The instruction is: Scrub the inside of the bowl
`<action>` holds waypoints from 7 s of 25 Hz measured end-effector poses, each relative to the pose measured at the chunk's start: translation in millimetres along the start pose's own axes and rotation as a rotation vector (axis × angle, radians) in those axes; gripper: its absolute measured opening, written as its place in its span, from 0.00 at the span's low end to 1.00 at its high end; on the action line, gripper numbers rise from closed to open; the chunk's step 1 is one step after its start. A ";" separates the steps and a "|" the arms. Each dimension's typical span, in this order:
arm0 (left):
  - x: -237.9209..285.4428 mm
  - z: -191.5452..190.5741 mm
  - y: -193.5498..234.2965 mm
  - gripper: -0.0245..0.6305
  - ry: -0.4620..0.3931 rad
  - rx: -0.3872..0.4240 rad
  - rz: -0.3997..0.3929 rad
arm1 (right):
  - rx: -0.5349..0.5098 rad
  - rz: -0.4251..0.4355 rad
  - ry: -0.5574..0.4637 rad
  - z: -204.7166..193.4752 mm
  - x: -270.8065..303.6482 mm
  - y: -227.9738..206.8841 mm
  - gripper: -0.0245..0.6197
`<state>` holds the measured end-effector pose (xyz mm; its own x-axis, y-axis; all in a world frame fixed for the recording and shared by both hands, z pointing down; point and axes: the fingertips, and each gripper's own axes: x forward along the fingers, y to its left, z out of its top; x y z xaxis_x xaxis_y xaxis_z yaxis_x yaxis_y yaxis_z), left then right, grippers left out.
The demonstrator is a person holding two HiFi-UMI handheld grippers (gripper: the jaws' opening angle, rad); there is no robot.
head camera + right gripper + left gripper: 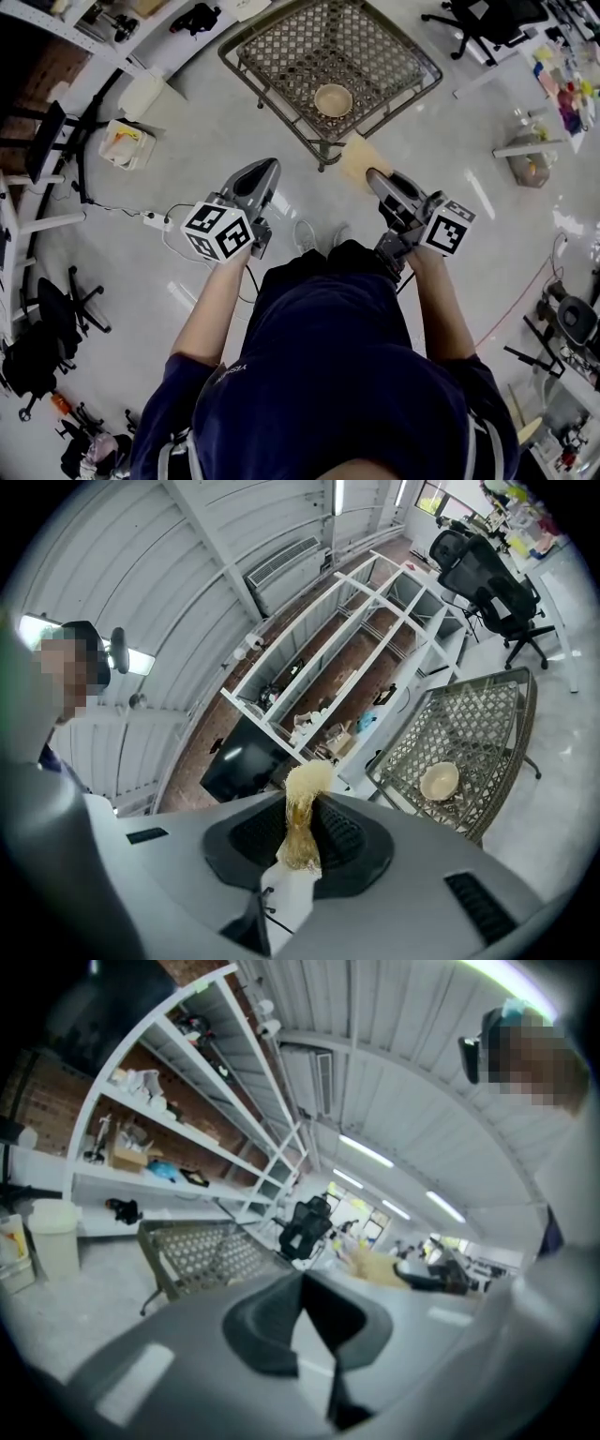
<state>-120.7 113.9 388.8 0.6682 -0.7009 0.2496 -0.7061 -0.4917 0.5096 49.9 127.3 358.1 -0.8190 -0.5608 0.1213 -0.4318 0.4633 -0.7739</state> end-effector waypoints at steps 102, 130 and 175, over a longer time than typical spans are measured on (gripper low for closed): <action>249.6 15.7 143.2 0.06 0.559 0.259 0.123 | -1.623 -0.261 1.168 16.3 206.4 -167.7 0.14; 245.7 23.3 144.3 0.06 0.526 0.273 0.146 | -1.600 -0.240 1.258 -2.1 208.3 -154.0 0.14; 260.9 22.2 146.1 0.06 0.536 0.249 0.132 | -1.632 -0.210 1.272 12.0 211.2 -166.2 0.14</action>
<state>-54.7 -152.2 510.1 0.5508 -0.4382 0.7103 -0.7813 -0.5701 0.2541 -46.8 -76.4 504.9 -0.1617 -0.3263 0.9313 0.1894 0.9160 0.3538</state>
